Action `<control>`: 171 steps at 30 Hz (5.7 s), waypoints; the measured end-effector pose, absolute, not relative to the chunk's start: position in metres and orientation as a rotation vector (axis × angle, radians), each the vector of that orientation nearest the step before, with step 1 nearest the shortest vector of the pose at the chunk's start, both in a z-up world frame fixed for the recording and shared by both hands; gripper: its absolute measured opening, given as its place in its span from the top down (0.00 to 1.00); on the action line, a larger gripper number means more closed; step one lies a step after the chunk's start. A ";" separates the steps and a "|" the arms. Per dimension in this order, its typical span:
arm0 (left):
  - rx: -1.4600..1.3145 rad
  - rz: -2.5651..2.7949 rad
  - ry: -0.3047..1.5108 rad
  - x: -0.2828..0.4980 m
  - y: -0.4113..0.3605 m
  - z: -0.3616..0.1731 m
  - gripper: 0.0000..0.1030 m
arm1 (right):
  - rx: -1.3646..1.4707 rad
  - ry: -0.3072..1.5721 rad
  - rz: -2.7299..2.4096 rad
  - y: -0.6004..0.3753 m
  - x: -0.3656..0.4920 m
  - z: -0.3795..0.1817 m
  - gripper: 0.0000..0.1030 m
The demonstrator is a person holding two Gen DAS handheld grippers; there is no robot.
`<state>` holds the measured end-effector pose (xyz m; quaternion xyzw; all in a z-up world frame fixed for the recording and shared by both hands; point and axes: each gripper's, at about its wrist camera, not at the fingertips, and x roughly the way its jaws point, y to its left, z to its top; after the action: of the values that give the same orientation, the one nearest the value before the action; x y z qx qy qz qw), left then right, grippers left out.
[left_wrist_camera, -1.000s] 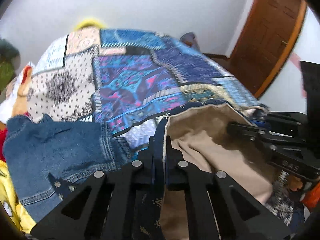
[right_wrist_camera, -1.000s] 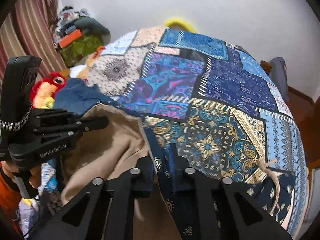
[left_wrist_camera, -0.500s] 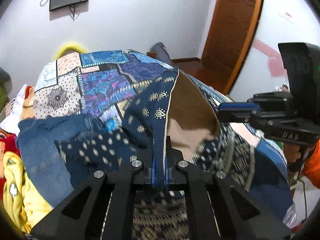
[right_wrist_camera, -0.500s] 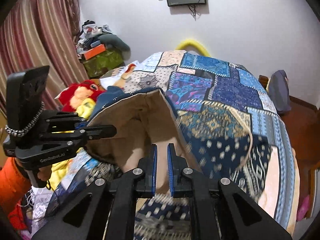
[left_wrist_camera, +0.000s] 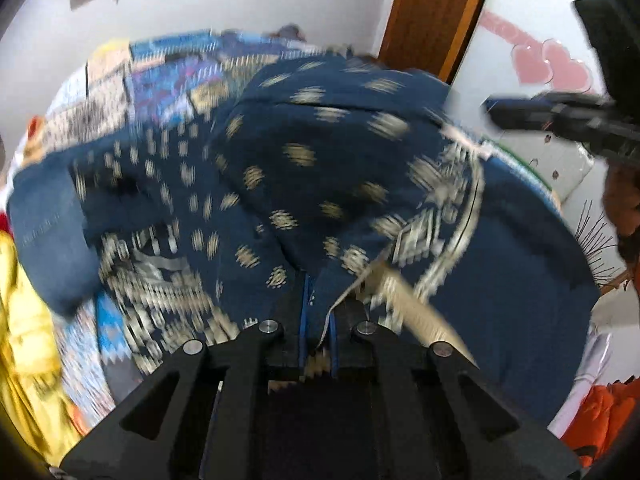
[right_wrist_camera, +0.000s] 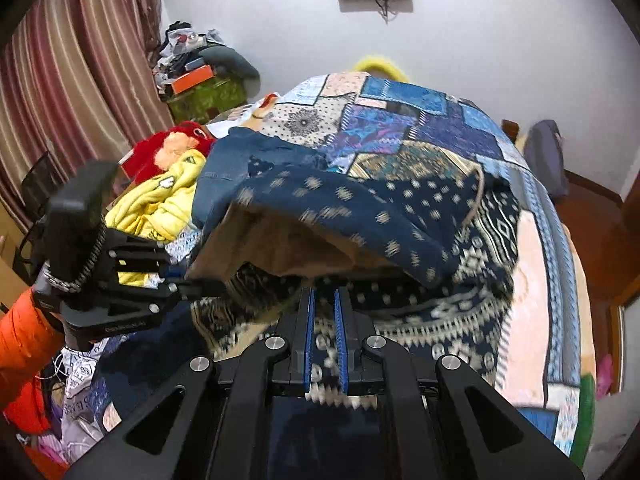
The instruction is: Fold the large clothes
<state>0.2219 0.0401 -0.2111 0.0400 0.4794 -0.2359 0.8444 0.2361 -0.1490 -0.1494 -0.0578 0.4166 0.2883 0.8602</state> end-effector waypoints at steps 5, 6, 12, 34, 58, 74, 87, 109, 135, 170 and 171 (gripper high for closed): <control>0.098 -0.443 1.038 0.204 0.046 -0.231 0.90 | -0.144 0.871 0.560 -0.163 0.223 -0.148 0.93; 0.090 -0.439 1.040 0.201 0.049 -0.230 0.87 | -0.141 0.868 0.550 -0.165 0.223 -0.147 0.93; 0.073 -0.420 1.049 0.189 0.063 -0.217 0.47 | -0.124 0.871 0.505 -0.157 0.244 -0.144 0.93; -0.065 -0.217 1.118 0.261 0.093 -0.254 0.38 | -0.359 1.089 0.403 -0.124 0.279 -0.247 0.93; -0.152 -0.175 1.137 0.265 0.114 -0.282 0.13 | -0.442 0.968 0.150 -0.200 0.259 -0.236 0.00; -0.288 0.018 0.970 0.347 0.219 -0.216 0.17 | -0.037 0.965 0.234 -0.240 0.345 -0.196 0.00; -0.319 0.009 1.000 0.439 0.230 -0.273 0.37 | 0.181 1.122 0.253 -0.246 0.473 -0.264 0.13; -0.194 0.087 0.751 0.484 0.226 -0.164 0.96 | 0.009 0.841 0.345 -0.156 0.548 -0.183 0.85; -0.133 0.207 0.930 0.524 0.250 -0.247 0.94 | -0.162 0.916 0.128 -0.157 0.606 -0.247 0.08; -0.186 0.022 1.030 0.225 0.195 -0.208 0.19 | -0.099 0.989 0.327 -0.201 0.277 -0.173 0.07; -0.194 0.011 1.060 0.219 0.194 -0.220 0.19 | -0.086 1.017 0.337 -0.204 0.271 -0.182 0.07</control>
<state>0.2193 0.1940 -0.2203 -0.0924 0.5047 0.0052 0.8583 0.2708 -0.2035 -0.1822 -0.0410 0.4844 0.1604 0.8591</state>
